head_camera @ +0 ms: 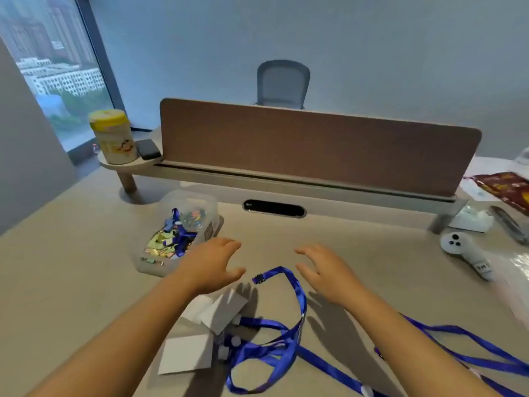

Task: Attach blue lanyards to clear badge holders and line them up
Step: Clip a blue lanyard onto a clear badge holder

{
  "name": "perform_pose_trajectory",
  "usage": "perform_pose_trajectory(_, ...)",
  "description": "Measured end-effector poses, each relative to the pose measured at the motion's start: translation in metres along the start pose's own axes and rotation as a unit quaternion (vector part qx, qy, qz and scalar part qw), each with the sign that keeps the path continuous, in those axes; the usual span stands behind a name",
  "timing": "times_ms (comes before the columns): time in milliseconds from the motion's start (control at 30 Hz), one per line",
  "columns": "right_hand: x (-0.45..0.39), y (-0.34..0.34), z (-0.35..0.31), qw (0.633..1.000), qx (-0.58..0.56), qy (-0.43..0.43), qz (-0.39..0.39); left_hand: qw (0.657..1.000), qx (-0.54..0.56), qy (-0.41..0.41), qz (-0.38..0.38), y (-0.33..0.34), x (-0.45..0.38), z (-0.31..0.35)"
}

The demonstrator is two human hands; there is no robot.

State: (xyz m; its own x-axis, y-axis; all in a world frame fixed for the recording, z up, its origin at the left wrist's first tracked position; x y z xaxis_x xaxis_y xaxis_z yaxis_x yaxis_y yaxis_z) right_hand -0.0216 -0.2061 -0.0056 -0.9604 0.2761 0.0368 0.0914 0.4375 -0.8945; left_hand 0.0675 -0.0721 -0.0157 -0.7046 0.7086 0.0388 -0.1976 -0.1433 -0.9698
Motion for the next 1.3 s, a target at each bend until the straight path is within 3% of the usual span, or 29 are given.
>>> perform_pose_trajectory(167,-0.009,0.064,0.034,0.997,0.015,0.044,-0.064,0.996,-0.009,-0.025,-0.085,0.071,-0.007,-0.026)
perform_pose_trajectory(400,-0.033,0.111,0.050,0.994,0.003,0.068,-0.081,0.983,-0.081,-0.093,-0.139,0.125,-0.024,-0.057)
perform_pose_trajectory(700,-0.052,0.124,0.048,0.995,0.000,0.071,-0.068,0.983,-0.053,-0.110,-0.136,0.138,-0.044,-0.057)
perform_pose_trajectory(867,-0.060,0.120,0.038,0.998,0.024,0.038,-0.044,0.989,0.057,-0.055,-0.122,0.135,-0.050,-0.047)
perform_pose_trajectory(1000,-0.067,0.131,0.026,0.996,0.056,0.008,-0.073,0.987,0.090,-0.012,-0.135,0.134,-0.048,-0.040)
perform_pose_trajectory(1133,-0.070,0.147,0.022,0.990,0.071,0.005,-0.123,0.989,0.083,0.039,-0.119,0.127,-0.048,-0.032)
perform_pose_trajectory(1300,-0.076,0.140,0.014,0.995,0.029,0.003,-0.100,0.991,0.025,0.094,-0.087,0.118,-0.052,-0.029)
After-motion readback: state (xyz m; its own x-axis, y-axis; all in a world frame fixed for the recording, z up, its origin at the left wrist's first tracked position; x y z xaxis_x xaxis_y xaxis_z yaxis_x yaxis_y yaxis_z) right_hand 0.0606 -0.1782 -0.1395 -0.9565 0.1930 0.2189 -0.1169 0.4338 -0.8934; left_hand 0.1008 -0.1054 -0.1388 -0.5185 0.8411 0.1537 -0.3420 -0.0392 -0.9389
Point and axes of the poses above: each hand's wrist, its own x-axis away from the middle knuckle, its own y-axis out of the palm, z = x × y, the point moved 10 cm from there along -x, towards the middle knuckle, and after that the axes turned 7 degrees about z, right-handed, at the moved point
